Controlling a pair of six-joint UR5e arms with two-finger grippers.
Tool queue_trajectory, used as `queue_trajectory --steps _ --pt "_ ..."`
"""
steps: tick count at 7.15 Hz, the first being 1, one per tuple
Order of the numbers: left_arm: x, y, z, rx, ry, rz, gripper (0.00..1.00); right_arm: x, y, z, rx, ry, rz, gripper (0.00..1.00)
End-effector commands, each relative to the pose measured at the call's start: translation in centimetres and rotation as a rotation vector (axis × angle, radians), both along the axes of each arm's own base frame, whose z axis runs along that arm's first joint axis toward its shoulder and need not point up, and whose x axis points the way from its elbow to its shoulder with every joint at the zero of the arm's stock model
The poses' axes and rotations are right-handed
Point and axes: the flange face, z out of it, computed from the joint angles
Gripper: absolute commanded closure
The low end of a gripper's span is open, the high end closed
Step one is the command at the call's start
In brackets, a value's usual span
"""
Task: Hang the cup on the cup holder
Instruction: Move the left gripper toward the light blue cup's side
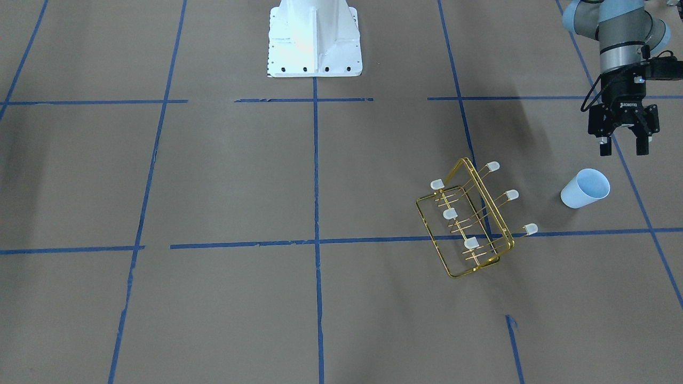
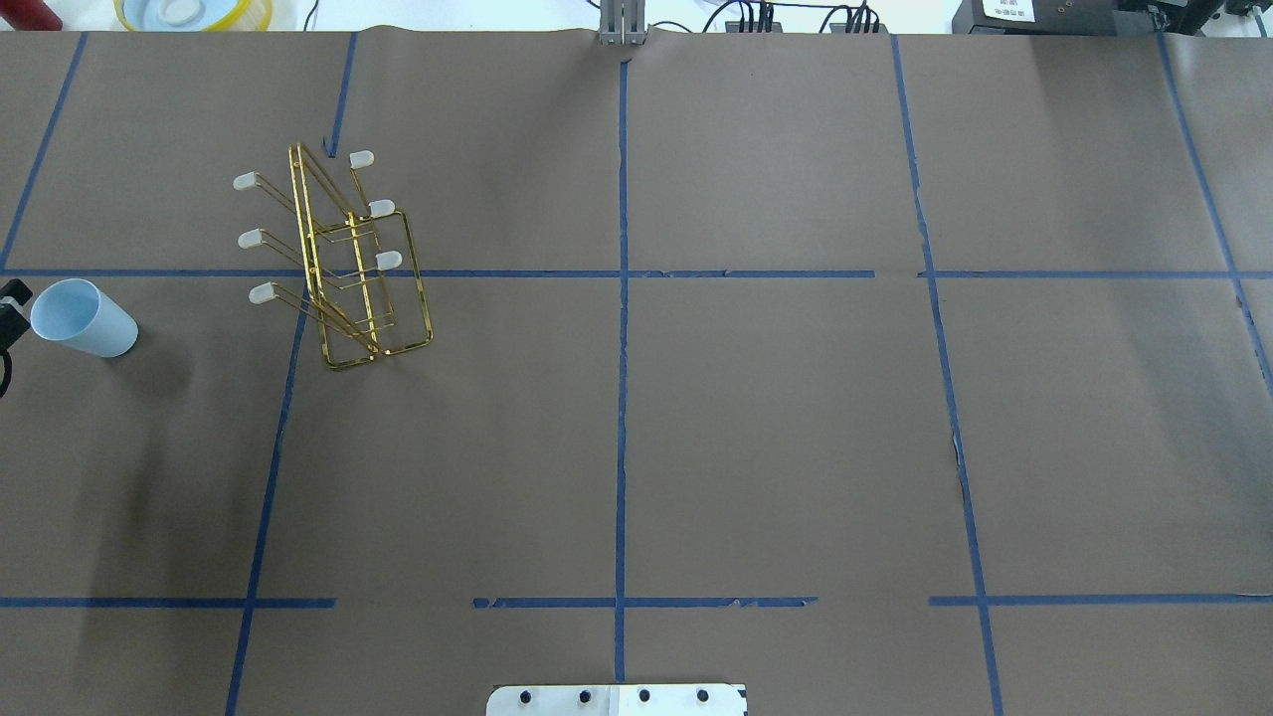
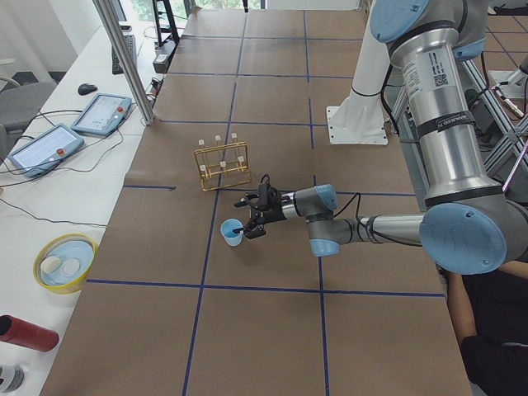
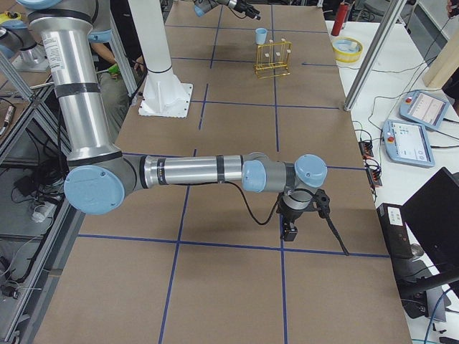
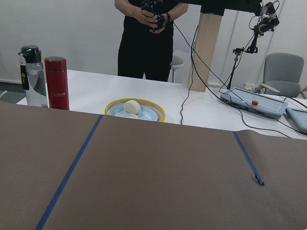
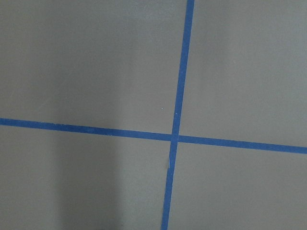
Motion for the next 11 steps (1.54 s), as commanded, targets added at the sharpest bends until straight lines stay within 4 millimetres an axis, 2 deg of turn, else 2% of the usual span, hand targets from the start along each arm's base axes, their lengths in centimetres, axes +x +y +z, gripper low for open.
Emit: queue_trajectory --steps 1,3,11 --pt "2.8 0.8 1.7 0.025 -0.046 -0.029 0.00 0.0 0.0 0.0 0.000 0.000 0.001 0.00" --pt "4.8 0.9 3.4 0.037 -0.075 -0.060 0.00 0.0 0.0 0.0 0.000 0.000 0.001 0.00" --pt "9.9 -0.4 6.5 0.043 -0.133 -0.081 0.00 -0.1 0.0 0.0 0.000 0.000 -0.001 0.00"
